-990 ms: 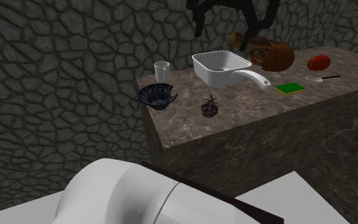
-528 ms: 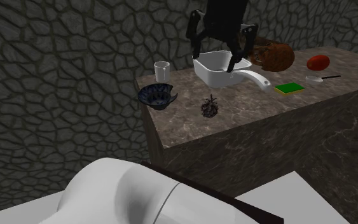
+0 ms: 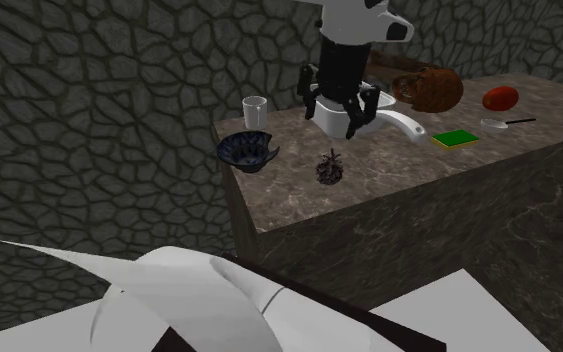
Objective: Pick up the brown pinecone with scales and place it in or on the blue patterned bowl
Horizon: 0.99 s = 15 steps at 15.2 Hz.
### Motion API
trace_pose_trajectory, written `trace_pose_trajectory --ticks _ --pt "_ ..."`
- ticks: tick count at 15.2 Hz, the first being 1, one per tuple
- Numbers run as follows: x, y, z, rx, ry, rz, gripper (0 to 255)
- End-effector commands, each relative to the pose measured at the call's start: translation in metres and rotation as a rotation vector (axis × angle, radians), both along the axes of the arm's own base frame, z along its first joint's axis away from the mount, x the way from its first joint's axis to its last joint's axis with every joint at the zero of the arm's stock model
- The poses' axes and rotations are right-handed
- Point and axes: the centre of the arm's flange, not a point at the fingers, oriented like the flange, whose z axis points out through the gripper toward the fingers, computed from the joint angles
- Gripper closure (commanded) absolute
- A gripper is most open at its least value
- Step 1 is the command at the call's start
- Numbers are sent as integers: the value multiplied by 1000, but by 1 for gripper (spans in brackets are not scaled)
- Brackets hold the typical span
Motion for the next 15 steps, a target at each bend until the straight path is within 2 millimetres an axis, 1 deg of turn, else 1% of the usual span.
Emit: trace_pose_trajectory --ticks 1,12,13,15 --pt "17 2 -21 -5 -12 -25 0" --pt "107 15 -128 -31 -59 -154 0" --pt "114 15 -136 -33 -63 -164 0" --pt "115 16 -146 -33 -63 -164 0"
